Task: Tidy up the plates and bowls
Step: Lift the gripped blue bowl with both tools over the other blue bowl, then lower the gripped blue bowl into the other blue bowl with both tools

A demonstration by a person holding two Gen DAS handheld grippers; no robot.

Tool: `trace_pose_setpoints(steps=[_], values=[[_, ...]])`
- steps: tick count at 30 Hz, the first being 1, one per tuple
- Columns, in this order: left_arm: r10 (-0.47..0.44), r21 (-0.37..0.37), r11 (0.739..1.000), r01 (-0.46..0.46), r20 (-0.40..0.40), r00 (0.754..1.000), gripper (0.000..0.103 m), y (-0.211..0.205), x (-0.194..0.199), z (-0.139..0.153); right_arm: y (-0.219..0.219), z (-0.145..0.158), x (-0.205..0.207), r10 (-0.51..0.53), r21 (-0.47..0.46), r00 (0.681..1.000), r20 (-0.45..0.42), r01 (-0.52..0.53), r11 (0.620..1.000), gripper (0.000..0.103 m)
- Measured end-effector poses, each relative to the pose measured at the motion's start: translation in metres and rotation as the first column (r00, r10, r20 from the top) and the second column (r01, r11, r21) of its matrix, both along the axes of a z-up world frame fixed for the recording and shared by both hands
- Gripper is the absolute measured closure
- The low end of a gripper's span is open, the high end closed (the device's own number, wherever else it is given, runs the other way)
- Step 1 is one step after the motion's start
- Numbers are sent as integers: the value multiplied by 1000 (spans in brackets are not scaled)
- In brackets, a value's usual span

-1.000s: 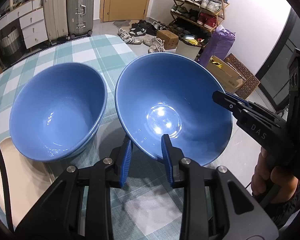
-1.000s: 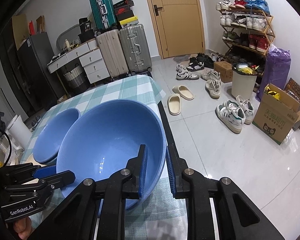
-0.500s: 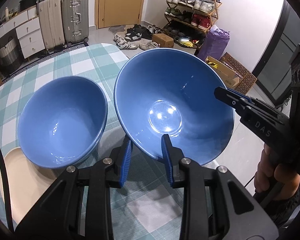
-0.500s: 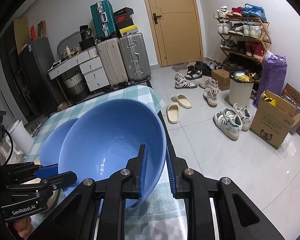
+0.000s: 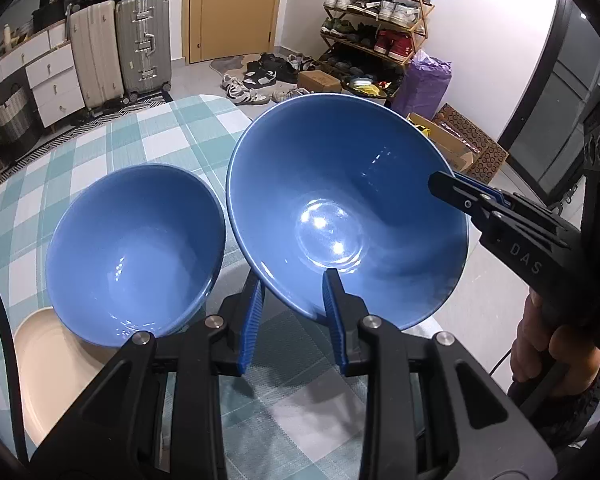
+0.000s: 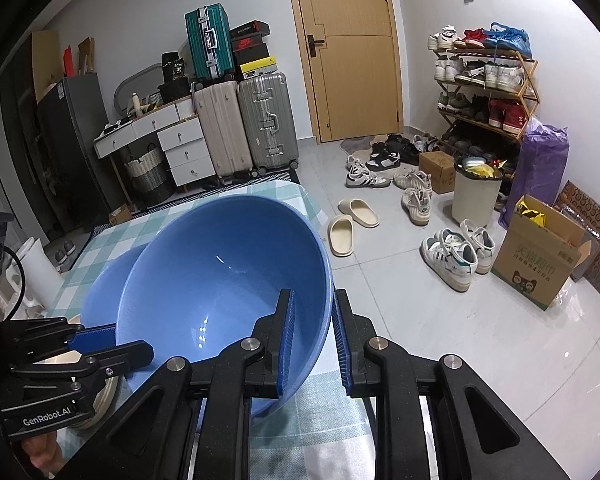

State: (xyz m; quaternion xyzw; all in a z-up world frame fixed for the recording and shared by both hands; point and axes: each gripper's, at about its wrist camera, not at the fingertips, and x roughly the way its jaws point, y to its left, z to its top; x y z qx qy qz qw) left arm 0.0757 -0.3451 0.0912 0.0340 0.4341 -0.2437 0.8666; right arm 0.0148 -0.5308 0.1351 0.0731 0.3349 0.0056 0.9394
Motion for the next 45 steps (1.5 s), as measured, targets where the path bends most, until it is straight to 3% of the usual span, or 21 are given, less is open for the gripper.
trace_pose_setpoints(steps=[18, 45], values=[[-9, -43, 999, 12, 53, 999, 77, 24, -13, 37, 20, 29, -9, -11, -18, 999, 32, 12, 1000, 82], [175, -117, 980, -163, 100, 980, 77, 140, -19, 84, 107, 54, 31, 140, -72, 990, 28, -138, 988, 82]])
